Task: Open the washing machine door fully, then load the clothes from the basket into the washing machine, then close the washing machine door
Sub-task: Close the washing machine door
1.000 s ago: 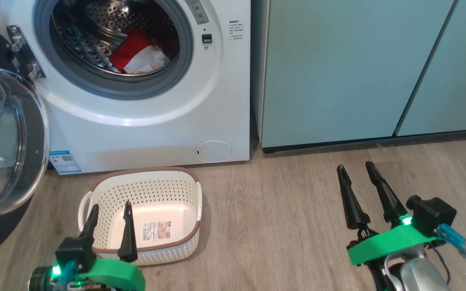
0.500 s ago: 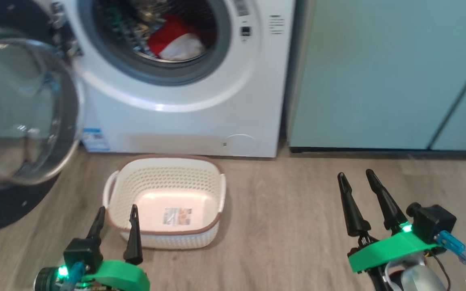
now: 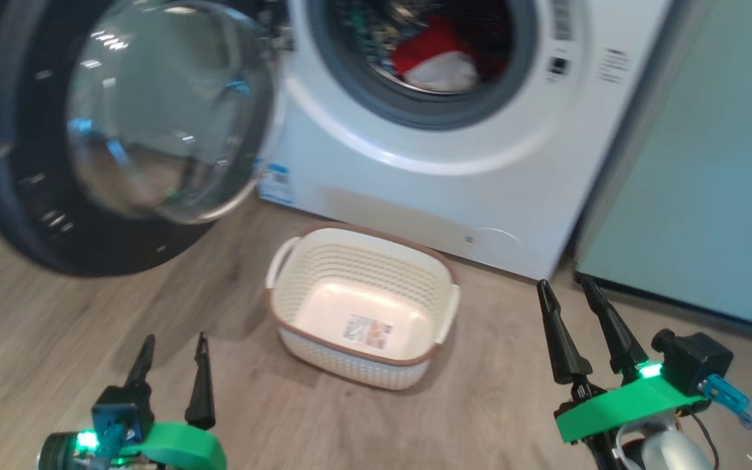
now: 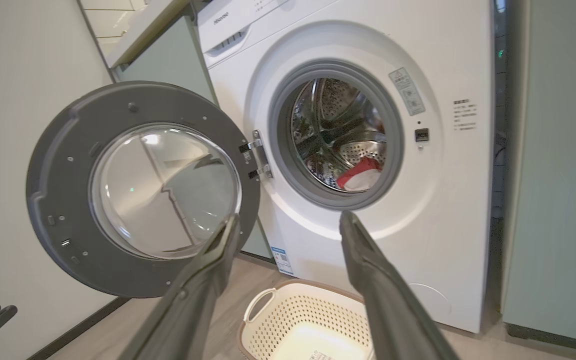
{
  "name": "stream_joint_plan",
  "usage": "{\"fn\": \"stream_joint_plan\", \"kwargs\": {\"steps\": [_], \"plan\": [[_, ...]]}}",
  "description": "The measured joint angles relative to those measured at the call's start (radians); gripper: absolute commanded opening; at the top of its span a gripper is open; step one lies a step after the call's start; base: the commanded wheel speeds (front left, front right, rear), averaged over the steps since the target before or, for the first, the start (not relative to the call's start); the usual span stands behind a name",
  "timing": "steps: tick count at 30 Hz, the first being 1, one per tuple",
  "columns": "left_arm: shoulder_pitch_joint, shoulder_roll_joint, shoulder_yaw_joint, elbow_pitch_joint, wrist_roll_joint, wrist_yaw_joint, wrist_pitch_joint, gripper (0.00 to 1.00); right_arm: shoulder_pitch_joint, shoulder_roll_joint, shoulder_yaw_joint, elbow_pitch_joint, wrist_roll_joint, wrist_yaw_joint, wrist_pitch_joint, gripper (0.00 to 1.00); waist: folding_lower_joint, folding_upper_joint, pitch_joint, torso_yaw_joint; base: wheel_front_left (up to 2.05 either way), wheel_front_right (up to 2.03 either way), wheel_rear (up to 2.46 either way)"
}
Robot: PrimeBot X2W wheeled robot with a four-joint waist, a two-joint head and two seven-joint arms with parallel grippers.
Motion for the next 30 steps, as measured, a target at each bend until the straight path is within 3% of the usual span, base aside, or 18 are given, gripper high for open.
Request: {"fn": "stream_joint_plan", "kwargs": {"steps": [9,30], "plan": [[0.013,0.008,0.074,-0.038,0.013,-0.006,0.000,1.00,-0.013,0.000,0.056,0.000,0.023,0.000,0.000,1.00,0.0000,0.0000,-0.005,0.160,0.00,0.00,0.00],[0.024,0.003,0.115,-0.089,0.011,0.011,0.000,1.00,-0.102,0.000,0.110,0.041,0.046,0.000,0.000,1.00,0.0000,0.0000,0.033,0.190,0.00,0.00,0.00]]}}
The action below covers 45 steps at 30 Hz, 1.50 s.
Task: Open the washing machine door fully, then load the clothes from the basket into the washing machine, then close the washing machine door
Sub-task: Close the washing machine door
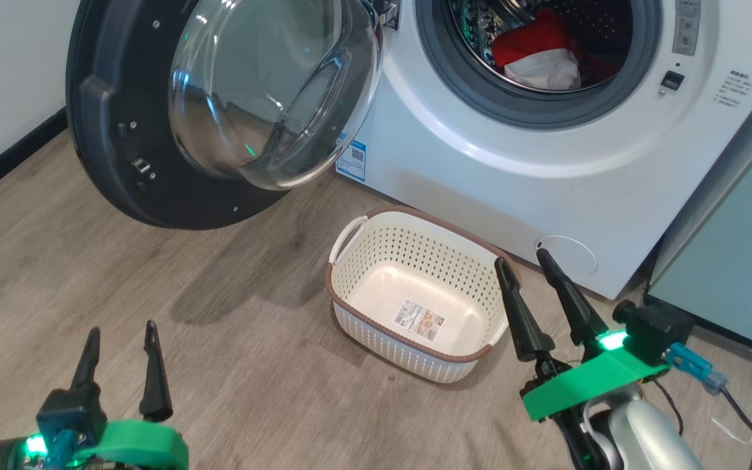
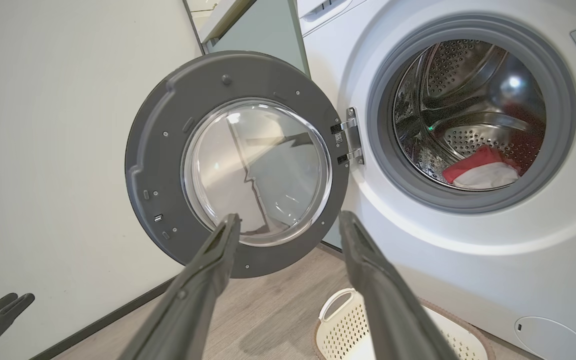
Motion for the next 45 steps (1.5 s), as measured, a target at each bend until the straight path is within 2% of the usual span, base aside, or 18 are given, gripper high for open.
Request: {"fn": "stream_joint_plan", "kwargs": {"steps": [20,21,22,23,37,41,45], "plan": [[0.000,-0.002,0.016,-0.004,0.003,-0.001,0.000,1.00,0.000,0.000,0.009,0.000,0.001,0.000,0.000,1.00,0.0000,0.0000,-0.013,-0.010,0.00,0.00,0.00],[0.000,-0.002,0.016,-0.006,0.008,-0.001,0.000,0.76,0.000,0.000,0.011,0.000,0.001,0.000,0.000,1.00,0.0000,0.0000,-0.012,-0.009,0.00,0.00,0.00],[0.000,-0.002,0.017,-0.009,0.009,-0.001,0.000,0.35,0.000,0.000,0.013,0.000,0.002,0.000,0.000,1.00,0.0000,0.0000,-0.012,-0.009,0.00,0.00,0.00],[0.000,-0.002,0.018,-0.013,0.009,-0.001,0.000,0.00,0.000,0.000,0.014,0.000,0.001,0.000,0.000,1.00,0.0000,0.0000,-0.011,-0.008,0.00,0.00,0.00],[-0.017,0.017,0.033,-0.137,0.053,-0.020,0.000,0.00,0.078,0.000,-0.013,-0.046,-0.063,0.000,0.000,1.00,0.0000,0.0000,0.035,0.018,0.00,0.00,0.00],[-0.107,0.048,0.103,-0.168,0.024,-0.029,0.000,0.00,0.081,0.000,-0.016,-0.067,-0.099,0.000,0.000,1.00,0.0000,0.0000,0.078,0.012,0.00,0.00,0.00],[-0.222,0.106,0.194,-0.170,-0.003,-0.041,0.000,0.00,0.068,0.000,-0.009,-0.077,-0.132,0.000,0.000,1.00,0.0000,0.0000,0.125,-0.015,0.00,0.00,0.00]]}}
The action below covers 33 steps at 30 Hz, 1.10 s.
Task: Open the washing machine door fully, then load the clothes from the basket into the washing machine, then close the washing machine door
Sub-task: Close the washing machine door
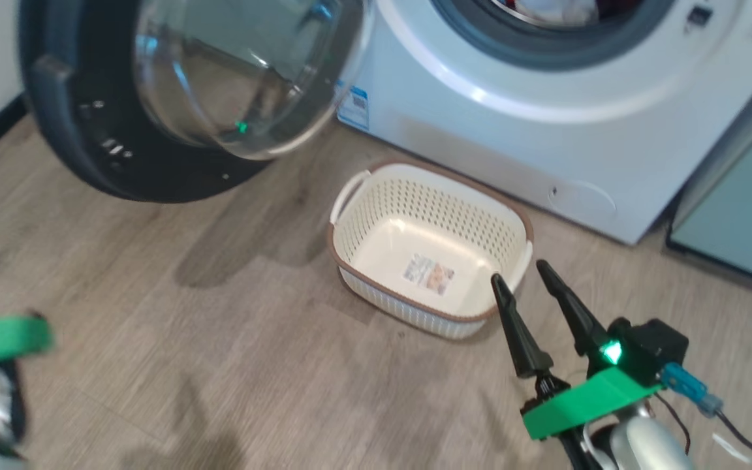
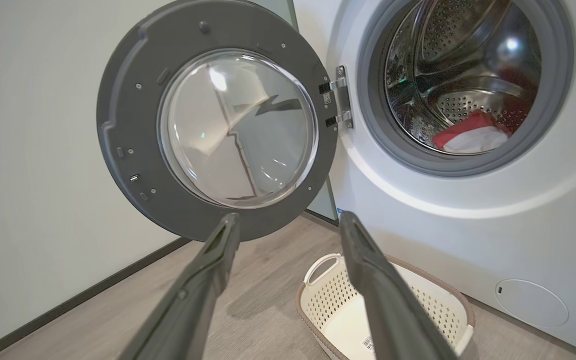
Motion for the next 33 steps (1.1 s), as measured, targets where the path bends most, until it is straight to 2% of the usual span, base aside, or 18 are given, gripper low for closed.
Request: {"fn": "stream_joint_plan", "kwargs": {"steps": [3,5,8,9,11,17,21,26,29,33], "plan": [[-0.089,0.044,0.063,0.025,-0.019,-0.012,0.000,0.00,-0.032,0.000,-0.001,0.000,-0.023,0.000,0.000,1.00,0.0000,0.0000,0.038,-0.026,0.00,0.00,0.00],[-0.163,0.091,0.114,0.089,-0.037,-0.021,0.000,0.00,-0.054,-0.003,0.003,-0.001,-0.035,0.000,0.000,1.00,0.0000,0.0000,0.064,-0.045,0.00,0.00,0.00],[-0.272,0.211,0.148,0.182,0.012,-0.035,0.000,0.00,-0.076,-0.018,0.005,-0.002,-0.042,0.000,0.000,1.00,0.0000,0.0000,0.103,-0.076,0.00,0.00,0.00],[-0.272,0.211,0.148,0.182,0.012,-0.035,0.000,0.00,-0.076,-0.018,0.005,-0.002,-0.042,0.000,0.000,1.00,0.0000,0.0000,0.103,-0.076,0.00,0.00,0.00],[-0.348,0.254,0.174,0.250,0.015,-0.039,-0.001,0.00,-0.087,-0.026,0.002,-0.002,-0.044,0.000,0.000,1.00,0.0000,0.0000,0.131,-0.095,0.00,0.00,0.00],[-0.533,0.342,0.220,0.537,0.010,-0.037,-0.001,0.00,-0.122,-0.045,0.011,-0.002,-0.044,0.000,0.000,1.00,0.0001,0.0000,0.193,-0.161,0.00,0.00,0.00],[-0.651,0.352,0.319,0.767,-0.082,-0.008,-0.001,0.00,-0.138,-0.047,0.019,0.000,-0.043,0.000,0.000,1.00,0.0001,0.0000,0.216,-0.199,0.00,0.00,0.00],[-0.799,0.370,0.457,1.038,-0.227,0.007,0.000,0.00,-0.143,-0.047,0.028,0.004,-0.042,0.000,0.000,1.00,0.0000,0.0000,0.217,-0.232,0.00,0.00,0.00],[-0.847,0.386,0.525,1.131,-0.304,-0.001,0.018,0.00,-0.143,-0.046,0.029,0.005,-0.042,0.000,0.000,1.00,0.0000,0.0000,0.210,-0.240,0.00,0.00,0.00],[-0.902,0.388,0.590,1.244,-0.398,-0.037,0.101,0.00,-0.146,-0.045,0.029,0.006,-0.042,0.000,0.000,1.00,0.0000,0.0000,0.202,-0.248,0.00,0.00,0.00]]}}
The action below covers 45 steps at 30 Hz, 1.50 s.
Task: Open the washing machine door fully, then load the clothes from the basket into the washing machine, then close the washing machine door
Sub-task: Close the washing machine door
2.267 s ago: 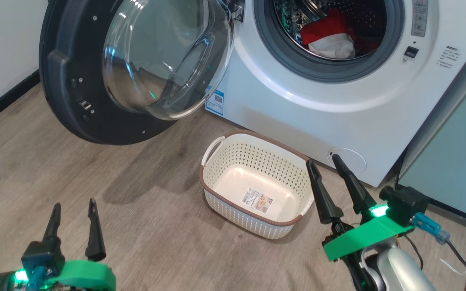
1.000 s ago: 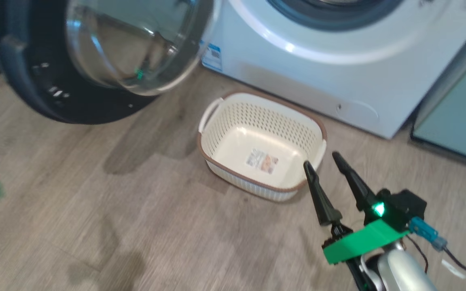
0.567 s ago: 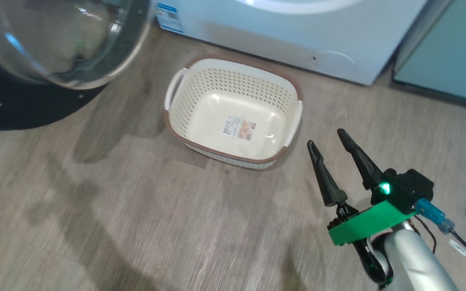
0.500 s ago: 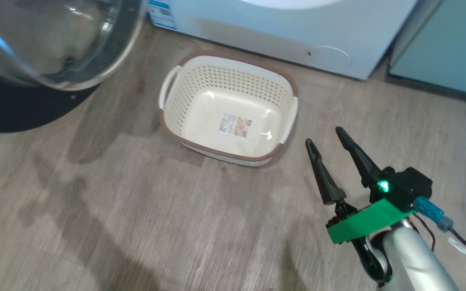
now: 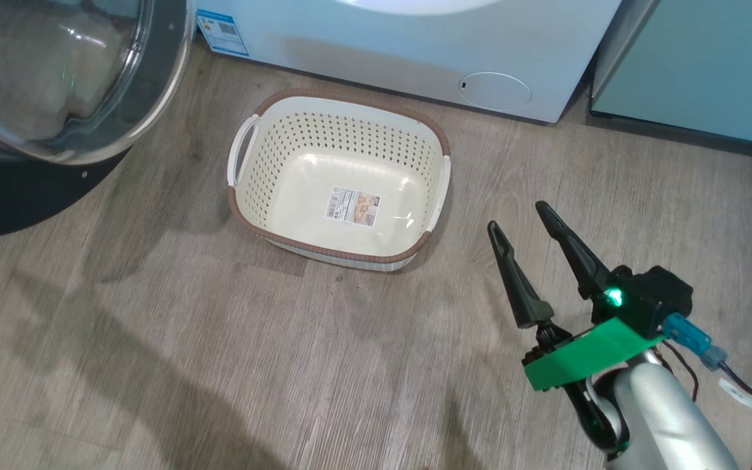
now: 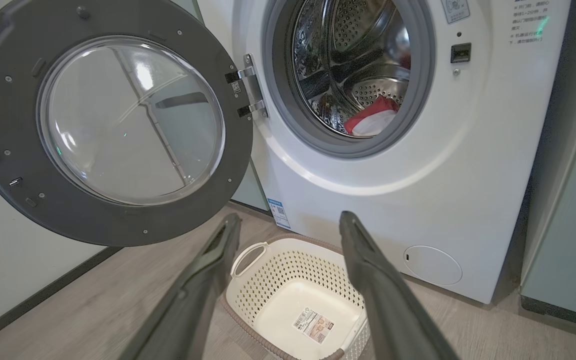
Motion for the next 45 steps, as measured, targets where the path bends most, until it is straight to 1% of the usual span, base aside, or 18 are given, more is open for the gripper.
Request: {"fn": "stream_joint_plan", "kwargs": {"steps": [5,9,12,17,25,30,34,36,39,45], "plan": [[-0.034,0.000,0.034,0.081,-0.058,-0.028,0.086,0.00,-0.005,0.002,0.000,0.005,0.000,0.000,0.000,1.00,0.0000,0.0000,-0.006,-0.005,0.00,0.00,0.00],[-0.050,-0.001,0.065,0.115,-0.107,-0.047,0.164,0.00,-0.005,0.003,0.001,0.014,0.000,0.000,0.000,1.00,0.0000,0.0000,-0.010,-0.007,0.00,0.00,0.00],[-0.064,-0.005,0.084,0.123,-0.137,-0.062,0.201,0.00,-0.005,0.004,0.001,0.017,0.000,0.000,0.000,1.00,0.0000,0.0000,-0.015,-0.009,0.00,0.00,0.00],[-0.070,-0.008,0.086,0.131,-0.154,-0.078,0.245,0.00,-0.005,0.009,0.001,0.019,0.000,0.000,0.000,1.00,0.0000,0.0000,-0.028,-0.013,0.00,0.00,0.00],[-0.067,-0.024,0.087,0.140,-0.184,-0.100,0.374,0.00,-0.005,0.018,0.000,0.026,0.000,0.000,0.000,1.00,0.0000,0.0001,-0.055,-0.015,0.00,0.00,0.00],[-0.063,-0.028,0.080,0.141,-0.190,-0.109,0.416,0.00,-0.005,0.022,0.000,0.029,0.000,0.000,0.000,1.00,0.0000,0.0001,-0.070,-0.014,0.00,0.00,0.00],[-0.050,-0.037,0.070,0.136,-0.200,-0.117,0.475,0.00,-0.004,0.025,0.000,0.035,0.000,0.000,0.000,1.00,0.0000,0.0001,-0.083,-0.011,0.00,0.00,0.00],[-0.047,-0.048,0.068,0.133,-0.219,-0.117,0.510,0.00,-0.001,0.025,-0.001,0.035,0.006,0.000,0.000,1.00,0.0000,0.0001,-0.091,-0.009,0.00,0.00,0.00],[-0.039,-0.078,0.049,0.098,-0.244,-0.117,0.567,0.00,-0.001,0.026,0.000,0.041,0.007,0.000,0.000,1.00,0.0000,0.0001,-0.101,-0.007,0.00,0.00,0.00],[0.019,-0.170,0.007,-0.003,-0.315,-0.117,0.695,0.00,0.006,0.028,0.000,0.048,0.014,0.000,0.000,1.00,0.0000,0.0001,-0.124,-0.006,0.00,0.00,0.00]]}}
